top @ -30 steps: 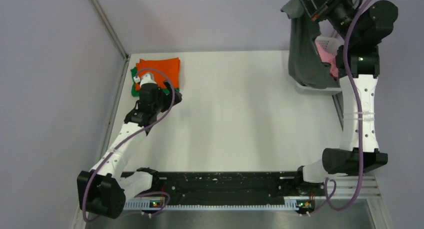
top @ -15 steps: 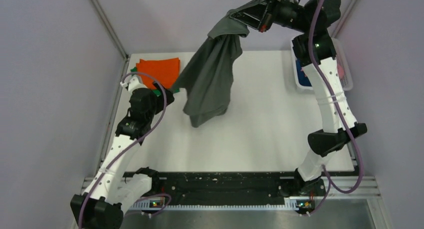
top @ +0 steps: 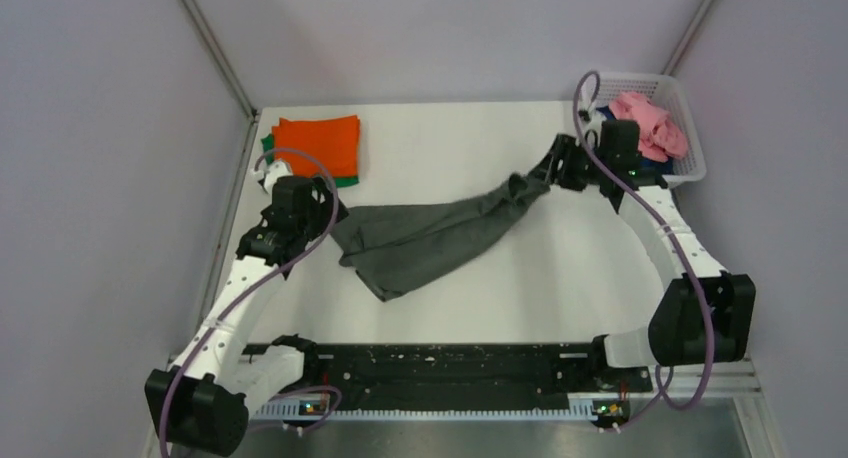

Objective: Fold and stack the t-shirts
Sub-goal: Move the tshirt to the center of the board, then flatten out the tshirt

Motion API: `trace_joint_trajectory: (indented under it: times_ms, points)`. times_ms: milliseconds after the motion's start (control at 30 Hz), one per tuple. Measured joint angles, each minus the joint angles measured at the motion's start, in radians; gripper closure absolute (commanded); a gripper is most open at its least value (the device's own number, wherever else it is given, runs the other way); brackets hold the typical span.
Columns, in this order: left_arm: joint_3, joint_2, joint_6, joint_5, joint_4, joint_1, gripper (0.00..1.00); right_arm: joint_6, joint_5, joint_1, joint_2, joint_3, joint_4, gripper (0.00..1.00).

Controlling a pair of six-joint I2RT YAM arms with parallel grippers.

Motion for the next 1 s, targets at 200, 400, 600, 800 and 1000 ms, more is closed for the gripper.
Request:
trace_joint_trajectory:
  times_ms: [200,400,600,800,1000]
  points:
    - [0.008,0.161,0.012,0.129,-0.010,0.002,0.01,-0.097,0.448,-0.004,0.066,-0.193,-0.278,0.17]
    - [0.072,0.374,0.052,0.336,-0.010,0.002,0.11,-0.089,0.593,-0.004,-0.015,-0.260,-0.279,0.14]
    - [0.137,0.558,0.077,0.369,-0.003,0.001,0.19,-0.057,0.581,-0.004,-0.082,-0.328,-0.225,0.14]
    - [0.181,0.658,0.102,0.352,0.024,0.001,0.35,-0.023,0.523,0.010,-0.072,-0.399,-0.169,0.16]
    - [0.220,0.769,0.127,0.385,0.054,-0.009,0.81,-0.004,0.535,0.114,-0.006,-0.402,-0.107,0.17]
